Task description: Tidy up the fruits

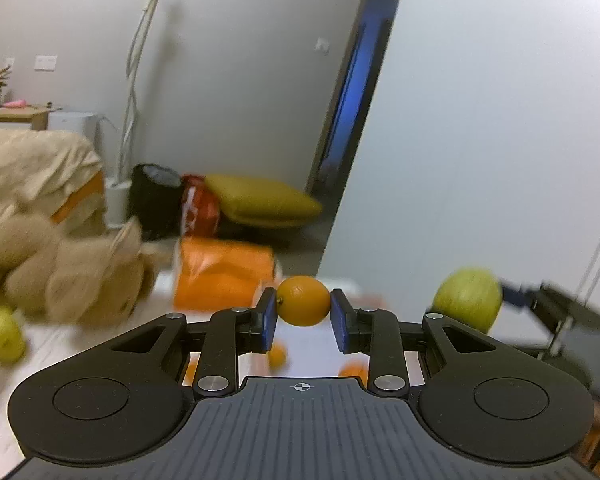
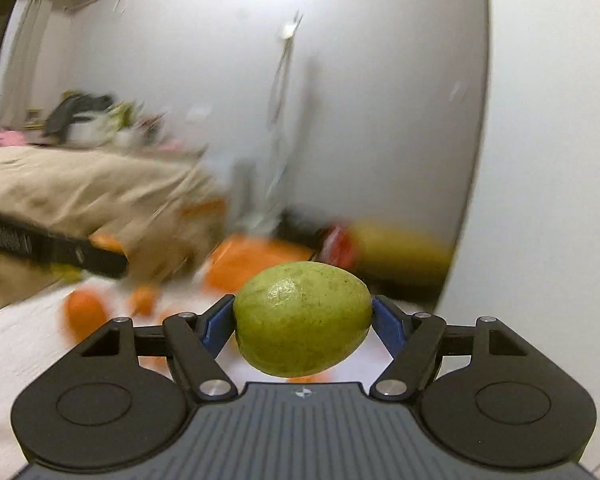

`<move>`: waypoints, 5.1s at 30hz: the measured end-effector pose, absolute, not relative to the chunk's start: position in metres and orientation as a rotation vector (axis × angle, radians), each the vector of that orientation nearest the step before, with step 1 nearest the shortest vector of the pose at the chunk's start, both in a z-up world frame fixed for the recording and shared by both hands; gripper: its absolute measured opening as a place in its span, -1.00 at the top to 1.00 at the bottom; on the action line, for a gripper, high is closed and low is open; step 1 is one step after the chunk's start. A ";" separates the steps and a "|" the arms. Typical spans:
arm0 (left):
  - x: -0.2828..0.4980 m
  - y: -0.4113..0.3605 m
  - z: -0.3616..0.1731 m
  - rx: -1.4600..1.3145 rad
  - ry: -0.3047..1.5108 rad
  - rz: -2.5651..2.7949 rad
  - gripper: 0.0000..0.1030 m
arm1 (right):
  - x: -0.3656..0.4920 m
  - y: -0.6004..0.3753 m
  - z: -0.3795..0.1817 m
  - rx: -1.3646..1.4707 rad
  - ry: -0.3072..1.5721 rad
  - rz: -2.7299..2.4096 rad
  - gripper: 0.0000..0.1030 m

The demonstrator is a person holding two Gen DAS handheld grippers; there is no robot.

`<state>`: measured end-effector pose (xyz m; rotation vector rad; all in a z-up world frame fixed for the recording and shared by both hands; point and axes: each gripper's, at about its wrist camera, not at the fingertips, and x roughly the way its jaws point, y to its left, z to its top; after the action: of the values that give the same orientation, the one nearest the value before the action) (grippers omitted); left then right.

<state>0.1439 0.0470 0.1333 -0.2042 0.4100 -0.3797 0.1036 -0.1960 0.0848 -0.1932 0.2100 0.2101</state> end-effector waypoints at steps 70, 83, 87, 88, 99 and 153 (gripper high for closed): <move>0.095 0.190 0.009 -0.291 0.653 -0.070 0.35 | 0.162 -0.007 0.007 -0.527 0.567 0.631 0.05; 0.096 0.164 0.018 -0.232 0.661 -0.119 0.35 | 0.157 -0.016 -0.002 -0.467 0.610 0.662 0.16; 0.099 0.138 0.026 -0.174 0.648 -0.163 0.35 | 0.137 -0.052 0.005 -0.433 0.597 0.631 0.16; 0.100 0.130 0.028 -0.161 0.644 -0.178 0.35 | 0.132 -0.064 0.005 -0.416 0.598 0.619 0.16; 0.122 0.063 0.026 -0.055 0.681 -0.257 0.35 | 0.090 -0.133 -0.026 -0.365 0.502 0.563 -0.35; 0.187 0.022 0.003 0.043 0.758 -0.283 0.09 | 0.099 -0.165 -0.039 -0.128 0.589 0.590 -0.46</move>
<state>0.1867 0.0224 0.0030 0.0433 0.7578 -0.2827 0.0993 -0.1654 -0.0389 -0.1281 0.5887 0.5898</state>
